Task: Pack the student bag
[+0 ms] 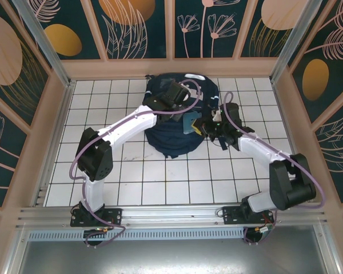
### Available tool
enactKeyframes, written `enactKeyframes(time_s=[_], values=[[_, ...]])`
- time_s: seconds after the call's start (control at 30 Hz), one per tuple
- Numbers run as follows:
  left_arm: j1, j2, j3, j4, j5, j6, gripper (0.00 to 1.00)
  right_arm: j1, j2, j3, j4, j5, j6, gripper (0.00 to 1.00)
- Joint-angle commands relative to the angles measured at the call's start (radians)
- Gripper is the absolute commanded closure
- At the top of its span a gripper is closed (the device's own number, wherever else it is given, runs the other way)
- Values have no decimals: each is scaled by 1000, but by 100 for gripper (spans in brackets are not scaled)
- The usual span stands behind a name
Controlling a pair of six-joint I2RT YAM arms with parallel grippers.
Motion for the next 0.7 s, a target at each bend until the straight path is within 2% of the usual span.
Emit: enactKeyframes(time_s=[0.0, 0.13, 0.3, 0.37, 0.43, 0.5, 0.67], values=[[11, -64, -76, 83, -19, 84, 40, 7, 36, 68, 68, 68, 81, 87], [13, -82, -187, 142, 44, 227, 35, 1, 76, 112, 76, 101, 106, 87], [13, -67, -218, 206, 38, 299, 37, 0, 108, 162, 58, 152, 115, 87], [13, -46, -206, 234, 1, 308, 49, 1, 120, 173, 56, 166, 113, 87], [13, -29, -181, 250, -24, 302, 65, 3, 128, 178, 50, 191, 111, 87], [13, -27, -155, 242, -11, 292, 75, 7, 131, 173, 59, 213, 113, 87], [13, -75, -136, 230, 84, 262, 92, 22, 151, 147, 172, 252, 150, 87]])
